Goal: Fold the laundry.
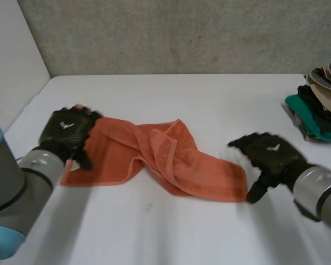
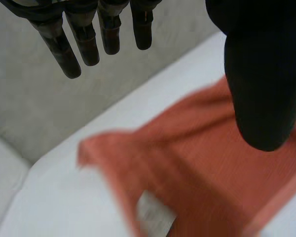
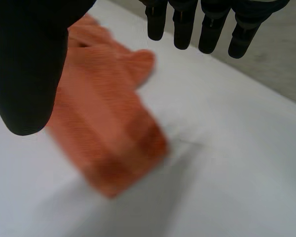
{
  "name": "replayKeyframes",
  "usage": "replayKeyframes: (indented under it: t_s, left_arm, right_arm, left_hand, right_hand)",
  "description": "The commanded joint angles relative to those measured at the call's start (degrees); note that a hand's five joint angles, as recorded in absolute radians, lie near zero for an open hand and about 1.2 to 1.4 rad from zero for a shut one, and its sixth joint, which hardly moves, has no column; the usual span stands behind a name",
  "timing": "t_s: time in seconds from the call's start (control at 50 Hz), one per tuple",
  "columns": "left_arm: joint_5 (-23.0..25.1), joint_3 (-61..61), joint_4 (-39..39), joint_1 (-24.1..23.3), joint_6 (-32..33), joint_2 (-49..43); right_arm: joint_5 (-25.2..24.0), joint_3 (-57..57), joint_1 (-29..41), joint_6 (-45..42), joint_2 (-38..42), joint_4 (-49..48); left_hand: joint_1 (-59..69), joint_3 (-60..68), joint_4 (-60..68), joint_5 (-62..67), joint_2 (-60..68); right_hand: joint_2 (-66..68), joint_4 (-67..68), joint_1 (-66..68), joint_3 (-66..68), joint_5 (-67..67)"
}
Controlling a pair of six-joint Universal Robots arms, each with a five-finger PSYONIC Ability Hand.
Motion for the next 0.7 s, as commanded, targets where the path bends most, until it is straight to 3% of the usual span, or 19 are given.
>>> replayKeyframes:
  t_s: [0.02, 0.2, 0.4, 0.56, 0.7]
  left_arm:
    - [3.3, -4.29, 1.81, 8.75, 6.98, -2.7]
    - [15.69, -5.7, 2.34, 14.55, 7.51, -6.3]
    - [17.99, -7.45, 2.77, 14.81, 7.24, -6.83]
    - [22.29, -6.49, 3.65, 13.24, 6.63, -10.25]
    - [22.39, -2.01, 4.97, 6.21, 3.48, -14.21]
  right_arm:
    - [4.31, 4.16, 7.6, 0.04, 6.16, -11.49]
    - [6.61, 3.55, 14.63, -0.66, 11.89, -26.01]
    - [7.31, -0.93, 21.93, -0.57, 14.79, -32.26]
    - [10.21, -3.48, 23.25, -1.36, 18.92, -32.96]
    - [11.09, -7.52, 23.6, -2.33, 21.65, -32.18]
  left_hand:
    - [0.76, 0.16, 0.81, 0.57, 0.44]
    - [2.6, 2.01, 2.65, 2.42, 2.29]
    - [7.14, 6.54, 7.19, 6.95, 6.83]
    - [12.87, 12.27, 12.92, 12.68, 12.56]
    - [12.7, 12.11, 12.75, 12.52, 12.39]
  right_hand:
    - [10.76, 10.89, 9.62, 10.74, 10.23]
    - [10.6, 10.74, 9.47, 10.59, 10.07]
    - [10.6, 10.74, 9.47, 10.59, 10.07]
    - [11.44, 11.58, 10.3, 11.42, 10.91]
    - [14.46, 14.6, 13.33, 14.45, 13.93]
